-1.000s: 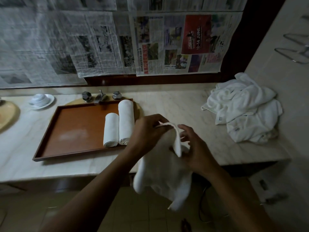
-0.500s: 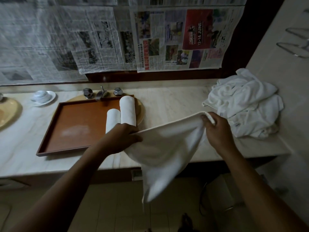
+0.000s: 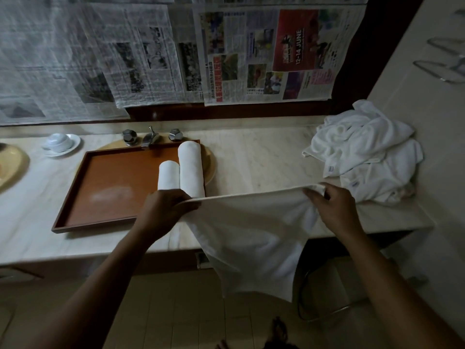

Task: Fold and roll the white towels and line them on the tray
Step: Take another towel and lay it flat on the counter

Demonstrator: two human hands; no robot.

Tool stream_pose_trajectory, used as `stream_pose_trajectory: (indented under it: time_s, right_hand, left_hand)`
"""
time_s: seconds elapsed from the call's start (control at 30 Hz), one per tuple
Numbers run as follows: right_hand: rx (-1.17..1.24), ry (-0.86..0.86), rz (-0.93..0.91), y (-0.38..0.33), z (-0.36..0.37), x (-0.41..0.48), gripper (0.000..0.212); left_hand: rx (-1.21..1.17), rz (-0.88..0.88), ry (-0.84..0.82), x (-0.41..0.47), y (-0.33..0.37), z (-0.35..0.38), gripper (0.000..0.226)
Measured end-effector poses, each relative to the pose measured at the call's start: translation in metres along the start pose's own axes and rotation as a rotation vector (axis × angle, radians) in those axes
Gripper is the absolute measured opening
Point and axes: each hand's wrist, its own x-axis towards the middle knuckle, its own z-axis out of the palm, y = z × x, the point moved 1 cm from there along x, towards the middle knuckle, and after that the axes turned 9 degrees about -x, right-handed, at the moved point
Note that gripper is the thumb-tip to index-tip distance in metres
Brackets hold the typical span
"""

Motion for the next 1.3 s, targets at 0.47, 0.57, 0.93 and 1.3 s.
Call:
stream_pose_trajectory:
  time_s: [0.47,0.57,0.93,1.3]
  right_hand:
    - [-0.171,-0.120,0.214,0.117,-0.008,0.006,0.040]
    - [-0.171,-0.118,0.217,0.127,-0.009,0.030,0.043]
    - [-0.177,-0.190,0.107,0.143,0.011,0.193,0.050]
    - [-0.152,-0.245,-0.021,0.135,0.035,0.343,0.049]
  left_hand:
    - [-0.187,-0.154,-0.133,0.010,-0.018,0.090,0.008]
    - [-0.167,-0.167,-0.096,0.030,-0.013,0.104,0.010]
    - [-0.018,-0.252,0.011,0.176,-0.019,0.135,0.008]
    - [0.026,-0.312,0.180,0.307,-0.015,0.130,0.010]
